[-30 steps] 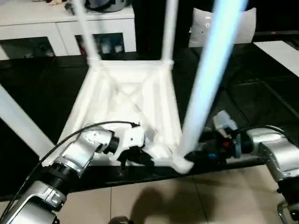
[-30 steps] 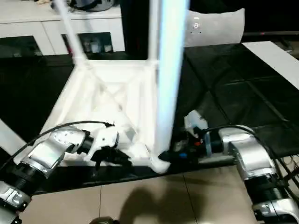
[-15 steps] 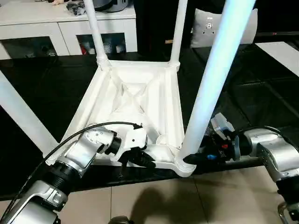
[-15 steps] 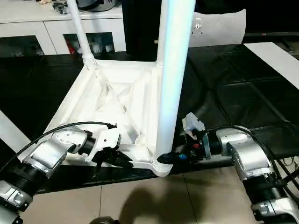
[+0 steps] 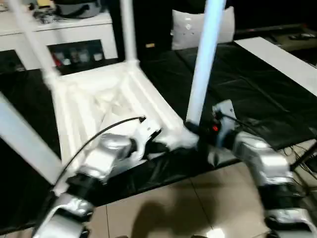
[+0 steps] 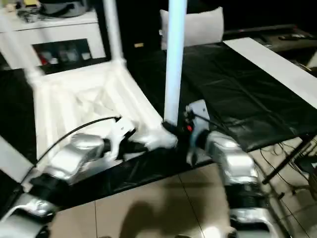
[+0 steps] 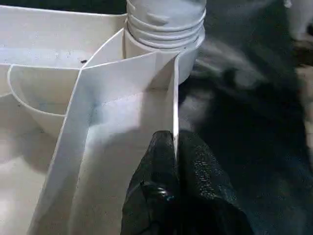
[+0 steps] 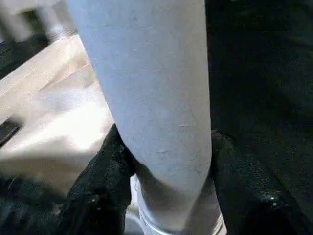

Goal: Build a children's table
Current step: Rotate leg to tighten

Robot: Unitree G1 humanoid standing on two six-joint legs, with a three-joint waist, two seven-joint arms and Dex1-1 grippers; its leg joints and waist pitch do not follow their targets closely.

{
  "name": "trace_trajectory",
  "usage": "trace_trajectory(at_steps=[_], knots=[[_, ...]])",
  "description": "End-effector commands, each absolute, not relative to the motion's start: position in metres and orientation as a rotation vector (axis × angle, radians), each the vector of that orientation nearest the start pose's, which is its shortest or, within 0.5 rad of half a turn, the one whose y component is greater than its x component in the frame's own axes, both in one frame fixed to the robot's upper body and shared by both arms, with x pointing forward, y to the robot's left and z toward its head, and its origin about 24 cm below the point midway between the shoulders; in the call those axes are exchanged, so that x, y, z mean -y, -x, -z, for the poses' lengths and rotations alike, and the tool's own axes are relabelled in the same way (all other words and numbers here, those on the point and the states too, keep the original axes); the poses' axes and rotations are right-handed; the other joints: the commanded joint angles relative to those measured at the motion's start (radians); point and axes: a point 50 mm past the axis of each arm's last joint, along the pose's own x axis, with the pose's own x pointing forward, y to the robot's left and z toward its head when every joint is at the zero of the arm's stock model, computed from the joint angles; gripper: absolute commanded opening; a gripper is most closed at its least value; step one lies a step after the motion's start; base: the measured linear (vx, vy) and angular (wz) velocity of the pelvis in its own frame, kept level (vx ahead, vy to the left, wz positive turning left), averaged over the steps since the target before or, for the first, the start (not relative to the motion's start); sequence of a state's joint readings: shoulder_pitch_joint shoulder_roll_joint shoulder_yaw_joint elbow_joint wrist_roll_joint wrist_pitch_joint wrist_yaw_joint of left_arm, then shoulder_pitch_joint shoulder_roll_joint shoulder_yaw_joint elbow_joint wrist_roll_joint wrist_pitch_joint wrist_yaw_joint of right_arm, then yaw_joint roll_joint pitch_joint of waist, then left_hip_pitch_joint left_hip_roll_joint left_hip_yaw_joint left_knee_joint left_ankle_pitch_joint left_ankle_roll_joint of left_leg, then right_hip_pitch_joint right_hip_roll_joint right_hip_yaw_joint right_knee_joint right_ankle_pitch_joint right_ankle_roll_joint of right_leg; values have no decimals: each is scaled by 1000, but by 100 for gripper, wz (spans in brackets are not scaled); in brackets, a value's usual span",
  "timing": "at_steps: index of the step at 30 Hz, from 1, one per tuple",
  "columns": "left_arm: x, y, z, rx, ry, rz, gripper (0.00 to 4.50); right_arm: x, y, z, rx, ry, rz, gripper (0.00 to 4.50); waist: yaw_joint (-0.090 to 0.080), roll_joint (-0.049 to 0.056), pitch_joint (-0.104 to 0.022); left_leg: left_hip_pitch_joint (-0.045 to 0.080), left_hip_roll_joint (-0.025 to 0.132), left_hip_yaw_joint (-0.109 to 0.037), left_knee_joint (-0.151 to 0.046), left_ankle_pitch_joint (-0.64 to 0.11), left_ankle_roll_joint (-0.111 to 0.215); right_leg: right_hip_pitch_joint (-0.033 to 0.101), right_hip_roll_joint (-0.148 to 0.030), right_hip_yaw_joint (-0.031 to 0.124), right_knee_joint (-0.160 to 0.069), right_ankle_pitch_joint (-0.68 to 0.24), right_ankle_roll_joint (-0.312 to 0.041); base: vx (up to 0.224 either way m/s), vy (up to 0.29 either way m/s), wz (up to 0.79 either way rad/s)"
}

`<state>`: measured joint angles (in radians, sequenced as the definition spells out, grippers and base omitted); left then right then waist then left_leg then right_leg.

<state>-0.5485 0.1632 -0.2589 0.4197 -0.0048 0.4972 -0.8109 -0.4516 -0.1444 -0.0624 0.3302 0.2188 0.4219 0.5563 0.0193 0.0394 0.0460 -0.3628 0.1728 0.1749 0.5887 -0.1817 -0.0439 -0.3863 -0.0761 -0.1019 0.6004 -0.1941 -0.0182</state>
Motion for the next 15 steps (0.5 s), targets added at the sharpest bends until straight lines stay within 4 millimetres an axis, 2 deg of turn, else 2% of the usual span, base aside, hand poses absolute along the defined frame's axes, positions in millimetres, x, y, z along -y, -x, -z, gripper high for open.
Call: trace_trajectory(at_steps=[1,2,4,8,10,13,14,15], knots=[[-53,-313,-57,-458,-159,1081,0,106,-327,-62,-279,-246,-663,234,13,-5,-58,0,51,-31,-71,-261,25,40,-85,57,-104,-388,-133,0,0,0],[-52,-313,-56,-458,-165,1076,0,104,-326,-62,-271,-245,-673,255,16,-2,-61,-2,53,-30,-69,-226,36,42,-83,59,-96,-306,-158,0,0,0],[-50,-312,-56,-457,-172,1078,0,103,-324,-61,-270,-246,-679,276,17,-3,-61,-9,53,-27,-67,-193,57,48,-83,59,-87,-233,-186,0,0,0],[-61,-313,-54,-443,-227,1076,0,115,-316,-62,-244,-181,-744,313,32,-2,-66,-7,55,-23,-61,-143,81,51,-83,59,-81,-163,-199,0,0,0],[-65,-313,-54,-442,-233,1084,0,121,-315,-63,-232,-166,-755,333,33,1,-65,-7,55,-23,-62,-137,83,51,-83,59,-80,-155,-202,0,0,0],[-80,-313,-52,-440,-258,1107,0,145,-309,-70,-194,-114,-828,356,43,4,-66,-6,58,-21,-58,-136,98,50,-82,60,-78,-133,-210,0,0,0],[-86,-311,-52,-431,-276,1144,0,155,-308,-74,-183,-90,-852,376,47,3,-65,-5,58,-22,-58,-139,98,51,-83,59,-79,-138,-209,0,0,0],[-89,-310,-52,-423,-290,1171,0,162,-307,-77,-178,-75,-867,376,49,1,-65,-6,57,-21,-59,-145,99,53,-83,58,-79,-150,-209,0,0,0]])
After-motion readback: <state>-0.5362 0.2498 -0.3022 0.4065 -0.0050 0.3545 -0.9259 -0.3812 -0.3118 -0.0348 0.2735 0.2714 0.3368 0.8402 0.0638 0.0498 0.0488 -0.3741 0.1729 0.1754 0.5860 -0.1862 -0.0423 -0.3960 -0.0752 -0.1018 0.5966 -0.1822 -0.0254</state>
